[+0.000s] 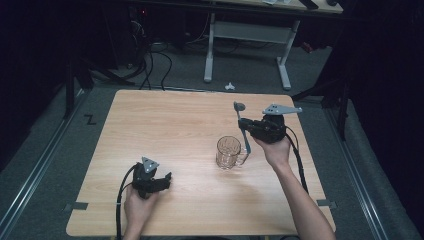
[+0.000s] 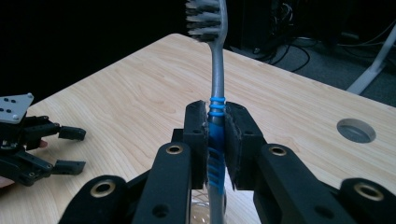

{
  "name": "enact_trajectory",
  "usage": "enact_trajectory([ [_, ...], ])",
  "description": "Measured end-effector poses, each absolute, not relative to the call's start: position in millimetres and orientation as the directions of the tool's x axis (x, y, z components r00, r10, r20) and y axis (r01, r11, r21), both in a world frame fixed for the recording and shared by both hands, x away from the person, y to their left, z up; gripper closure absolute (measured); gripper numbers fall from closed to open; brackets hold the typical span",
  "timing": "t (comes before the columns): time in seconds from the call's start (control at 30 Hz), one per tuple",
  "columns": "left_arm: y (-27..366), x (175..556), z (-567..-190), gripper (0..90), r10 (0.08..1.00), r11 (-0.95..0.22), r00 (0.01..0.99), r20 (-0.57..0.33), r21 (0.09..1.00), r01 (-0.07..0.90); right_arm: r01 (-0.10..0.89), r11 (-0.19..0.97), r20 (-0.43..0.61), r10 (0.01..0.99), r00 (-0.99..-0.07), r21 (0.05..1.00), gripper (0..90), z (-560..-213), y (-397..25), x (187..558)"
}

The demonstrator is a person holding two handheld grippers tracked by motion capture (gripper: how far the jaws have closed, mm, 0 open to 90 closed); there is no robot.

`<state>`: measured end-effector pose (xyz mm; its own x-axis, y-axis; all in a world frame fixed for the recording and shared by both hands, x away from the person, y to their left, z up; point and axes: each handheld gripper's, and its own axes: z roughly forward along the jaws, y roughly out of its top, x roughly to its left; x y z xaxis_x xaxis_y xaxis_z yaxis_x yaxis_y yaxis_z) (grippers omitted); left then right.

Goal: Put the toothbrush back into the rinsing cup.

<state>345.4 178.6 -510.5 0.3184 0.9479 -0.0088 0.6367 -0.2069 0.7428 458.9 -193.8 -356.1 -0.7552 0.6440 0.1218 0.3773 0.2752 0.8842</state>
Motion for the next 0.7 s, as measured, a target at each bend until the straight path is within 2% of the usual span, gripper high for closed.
enact_trajectory([
  [0.7,178.6,345.4,-510.5,22.5,0.948,-0.207,0.318,-0.009,0.743,0.637,0.378,0.284,0.117,0.643,-0.757,0.881,79.9,-360.6,-183.4,468.5],
])
